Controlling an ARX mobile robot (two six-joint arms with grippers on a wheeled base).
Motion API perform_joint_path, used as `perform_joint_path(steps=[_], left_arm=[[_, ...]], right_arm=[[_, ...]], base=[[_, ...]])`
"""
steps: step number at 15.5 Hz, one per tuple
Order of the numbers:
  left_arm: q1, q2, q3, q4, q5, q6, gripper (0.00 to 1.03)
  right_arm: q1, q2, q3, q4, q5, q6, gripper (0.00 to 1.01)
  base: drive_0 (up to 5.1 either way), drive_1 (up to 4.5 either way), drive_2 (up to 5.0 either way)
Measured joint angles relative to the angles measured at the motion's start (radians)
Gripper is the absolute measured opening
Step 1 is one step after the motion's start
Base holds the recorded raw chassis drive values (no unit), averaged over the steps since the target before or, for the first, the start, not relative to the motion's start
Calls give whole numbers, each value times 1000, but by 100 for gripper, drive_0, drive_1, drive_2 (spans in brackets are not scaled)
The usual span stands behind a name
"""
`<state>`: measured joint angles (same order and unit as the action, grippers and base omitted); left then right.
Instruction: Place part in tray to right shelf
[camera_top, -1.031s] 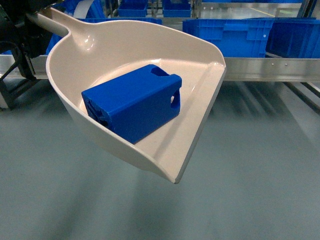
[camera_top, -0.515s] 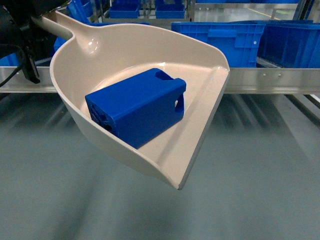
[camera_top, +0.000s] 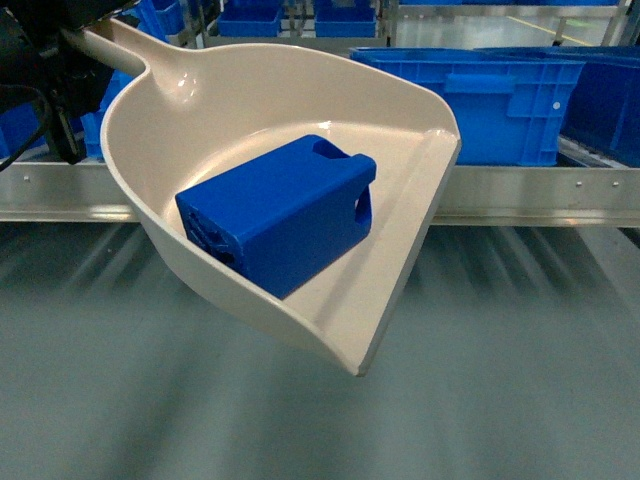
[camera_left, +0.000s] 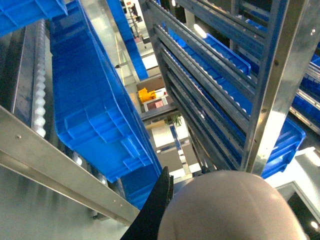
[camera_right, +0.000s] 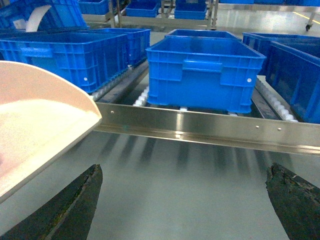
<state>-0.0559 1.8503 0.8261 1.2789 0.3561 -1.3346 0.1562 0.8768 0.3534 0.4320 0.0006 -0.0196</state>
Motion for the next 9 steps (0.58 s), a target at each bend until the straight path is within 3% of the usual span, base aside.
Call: perform_joint_path(steps=[1, 4, 9], left_arm=[[1, 0, 0, 2, -1, 0, 12], [12, 0, 0, 4, -8, 2, 12], [6, 0, 0, -1, -4, 2, 12]], right_arm=[[0, -1, 0, 0, 0, 0, 98], [0, -2, 0, -2, -3, 0, 98], [0, -2, 0, 2, -2, 0, 98]], base=[[-430, 435, 14], [-20, 384, -423], [278, 201, -506]])
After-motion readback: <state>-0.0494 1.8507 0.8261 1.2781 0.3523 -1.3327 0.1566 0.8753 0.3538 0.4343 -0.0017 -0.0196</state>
